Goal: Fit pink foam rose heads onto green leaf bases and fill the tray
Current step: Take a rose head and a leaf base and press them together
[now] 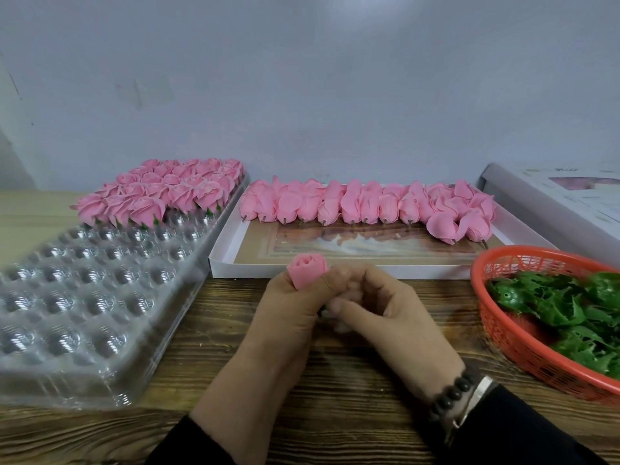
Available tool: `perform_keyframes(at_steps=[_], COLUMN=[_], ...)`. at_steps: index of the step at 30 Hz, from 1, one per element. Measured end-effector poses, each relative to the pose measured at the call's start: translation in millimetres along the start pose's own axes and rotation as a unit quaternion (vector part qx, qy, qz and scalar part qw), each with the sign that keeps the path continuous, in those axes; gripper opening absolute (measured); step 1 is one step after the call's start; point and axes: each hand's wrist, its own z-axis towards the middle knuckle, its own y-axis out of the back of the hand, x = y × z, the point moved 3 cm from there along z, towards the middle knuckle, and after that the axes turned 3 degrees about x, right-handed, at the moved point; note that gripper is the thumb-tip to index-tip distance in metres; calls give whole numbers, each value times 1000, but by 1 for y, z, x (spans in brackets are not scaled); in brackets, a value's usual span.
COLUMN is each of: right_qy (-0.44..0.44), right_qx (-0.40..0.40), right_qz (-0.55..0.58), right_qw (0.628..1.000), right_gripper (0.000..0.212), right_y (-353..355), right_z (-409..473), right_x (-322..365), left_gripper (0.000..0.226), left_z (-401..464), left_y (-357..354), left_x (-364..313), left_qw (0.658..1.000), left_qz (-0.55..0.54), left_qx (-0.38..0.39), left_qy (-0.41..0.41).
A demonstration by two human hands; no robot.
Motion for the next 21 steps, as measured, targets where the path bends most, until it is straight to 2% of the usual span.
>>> perform_keyframes(at_steps=[2,4,6,8,10,12,17,19,21], right_qy=[38,90,132,168,178,174,163,155,143], right_qx=[-55,-70,-36,8,33,40,9,-16,-58], right_qz=[-51,-146,-239,-303,-323,-321,-271,-235,-208], right_qw=[996,983,961,938,929,930,949,959,966], right_gripper=[24,33,45,50,45,34,8,9,21], right_y=[6,11,12,9,8,7,8,10,17], right_z=[-1,-2,-4,-4,-4,-4,-3,-3,-2], right_x=[2,7,11,13,12,12,14,13,12], left_gripper=[21,3,15,24,26,15,16,31,59], left_z=[0,0,-1,-3,-5,-5,-5,-3,-1], left_y=[2,3,1,-3,-8,-9,-10,-9,-5], left_x=[-6,-10,-10,-11,-13,-12,-10,-8,-5], left_qw=[993,961,929,911,885,867,888,899,913], left_qz=[99,255,353,397,449,484,447,426,402], left_qx=[-28,-47,-45,-18,7,25,37,37,23], left_qy=[-62,-97,-103,-111,-122,-120,-103,-98,-66])
